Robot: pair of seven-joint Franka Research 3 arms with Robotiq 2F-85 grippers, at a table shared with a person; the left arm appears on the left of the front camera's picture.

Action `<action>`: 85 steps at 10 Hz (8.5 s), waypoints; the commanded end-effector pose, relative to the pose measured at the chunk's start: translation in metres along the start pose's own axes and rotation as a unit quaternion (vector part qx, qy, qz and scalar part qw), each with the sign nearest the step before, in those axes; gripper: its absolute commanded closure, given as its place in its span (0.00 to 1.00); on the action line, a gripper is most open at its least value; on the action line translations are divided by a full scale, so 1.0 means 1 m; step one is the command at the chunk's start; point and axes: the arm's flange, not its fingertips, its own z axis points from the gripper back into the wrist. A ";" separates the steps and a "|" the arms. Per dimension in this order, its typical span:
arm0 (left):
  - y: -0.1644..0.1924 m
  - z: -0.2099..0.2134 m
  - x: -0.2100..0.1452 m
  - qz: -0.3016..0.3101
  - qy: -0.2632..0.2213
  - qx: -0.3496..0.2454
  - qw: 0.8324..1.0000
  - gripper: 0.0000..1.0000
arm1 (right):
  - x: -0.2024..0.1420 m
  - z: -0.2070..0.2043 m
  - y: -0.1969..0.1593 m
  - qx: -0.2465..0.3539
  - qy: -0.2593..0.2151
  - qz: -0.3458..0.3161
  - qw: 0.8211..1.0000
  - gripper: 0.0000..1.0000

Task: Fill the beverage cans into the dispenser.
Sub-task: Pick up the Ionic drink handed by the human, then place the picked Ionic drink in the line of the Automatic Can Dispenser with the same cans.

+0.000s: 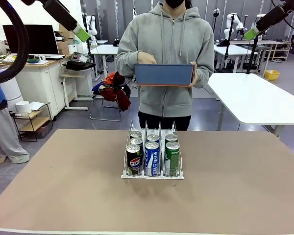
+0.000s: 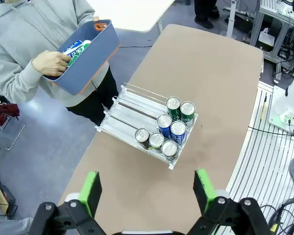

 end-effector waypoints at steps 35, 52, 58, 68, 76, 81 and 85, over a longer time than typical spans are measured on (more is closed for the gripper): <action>0.012 -0.018 0.007 0.000 0.026 0.038 0.999 0.00 | 0.000 0.000 0.001 0.002 0.001 0.000 1.000 0.00; 0.106 -0.128 -0.002 0.010 0.062 0.026 0.998 0.00 | 0.000 0.000 0.001 0.002 0.001 0.000 1.000 0.00; 0.113 -0.158 -0.007 0.022 0.056 0.012 0.998 0.00 | 0.000 0.000 0.001 0.002 0.001 0.000 1.000 0.00; 0.100 -0.150 -0.008 0.055 0.084 0.009 0.995 1.00 | 0.000 0.000 0.001 0.002 0.001 0.000 1.000 0.00; 0.099 -0.145 -0.009 0.050 0.103 -0.005 0.993 1.00 | 0.000 0.000 0.001 0.002 0.001 0.000 1.000 0.00; 0.101 -0.150 -0.008 0.054 0.087 0.000 0.995 1.00 | 0.000 0.000 0.001 0.002 0.001 0.000 1.000 0.00; 0.101 -0.150 -0.008 0.054 0.087 0.000 0.995 1.00 | 0.000 0.000 0.001 0.002 0.001 0.000 1.000 0.00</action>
